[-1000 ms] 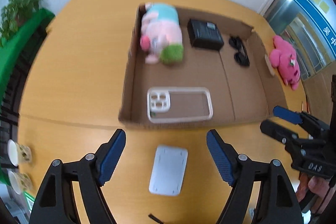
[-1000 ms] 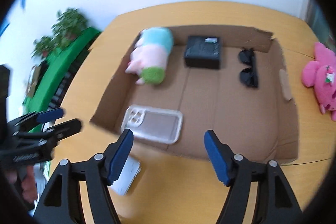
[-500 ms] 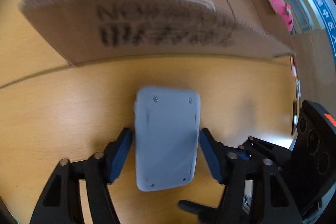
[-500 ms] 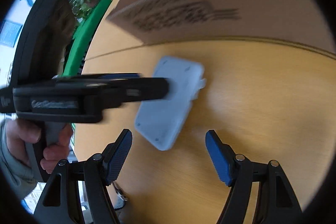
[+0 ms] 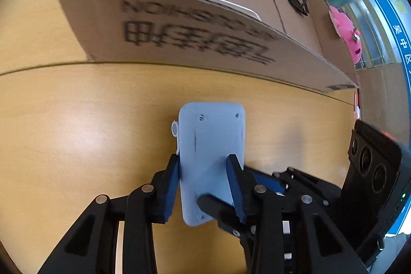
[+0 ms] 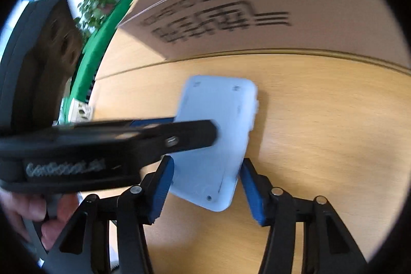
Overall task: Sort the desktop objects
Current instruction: 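Close the right tool on the white power bank and lift it, then carry the power bank with the right tool over the box and lower it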
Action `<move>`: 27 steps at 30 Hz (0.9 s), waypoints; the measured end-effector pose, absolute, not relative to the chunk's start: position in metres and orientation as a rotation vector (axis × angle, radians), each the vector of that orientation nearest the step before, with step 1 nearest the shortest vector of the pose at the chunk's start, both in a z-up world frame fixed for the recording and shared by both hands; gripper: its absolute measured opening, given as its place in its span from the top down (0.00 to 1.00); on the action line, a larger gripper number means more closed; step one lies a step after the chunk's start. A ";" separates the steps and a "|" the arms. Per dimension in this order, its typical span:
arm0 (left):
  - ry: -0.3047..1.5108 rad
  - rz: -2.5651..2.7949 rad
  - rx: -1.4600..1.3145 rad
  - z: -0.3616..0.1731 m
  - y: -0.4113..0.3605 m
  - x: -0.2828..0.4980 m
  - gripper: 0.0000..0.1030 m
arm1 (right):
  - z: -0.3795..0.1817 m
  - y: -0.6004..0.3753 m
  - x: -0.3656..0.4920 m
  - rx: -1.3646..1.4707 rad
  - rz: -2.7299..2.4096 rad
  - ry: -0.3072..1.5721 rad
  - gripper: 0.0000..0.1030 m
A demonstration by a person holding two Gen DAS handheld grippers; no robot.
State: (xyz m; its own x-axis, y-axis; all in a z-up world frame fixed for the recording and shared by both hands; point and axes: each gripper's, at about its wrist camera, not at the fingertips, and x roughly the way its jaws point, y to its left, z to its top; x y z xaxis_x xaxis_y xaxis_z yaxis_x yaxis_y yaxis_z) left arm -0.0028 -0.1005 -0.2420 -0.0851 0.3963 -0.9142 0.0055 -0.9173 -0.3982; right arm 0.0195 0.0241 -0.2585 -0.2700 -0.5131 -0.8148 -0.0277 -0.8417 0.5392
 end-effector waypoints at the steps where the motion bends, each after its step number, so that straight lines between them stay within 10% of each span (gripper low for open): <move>1: -0.430 2.096 -1.919 -0.240 -0.094 0.000 0.63 | -0.257 0.026 0.020 1.671 -2.186 -0.649 0.50; 27: -0.188 2.252 -1.452 -0.070 0.106 -0.009 0.63 | -0.109 0.231 0.110 1.357 -2.587 -0.682 0.50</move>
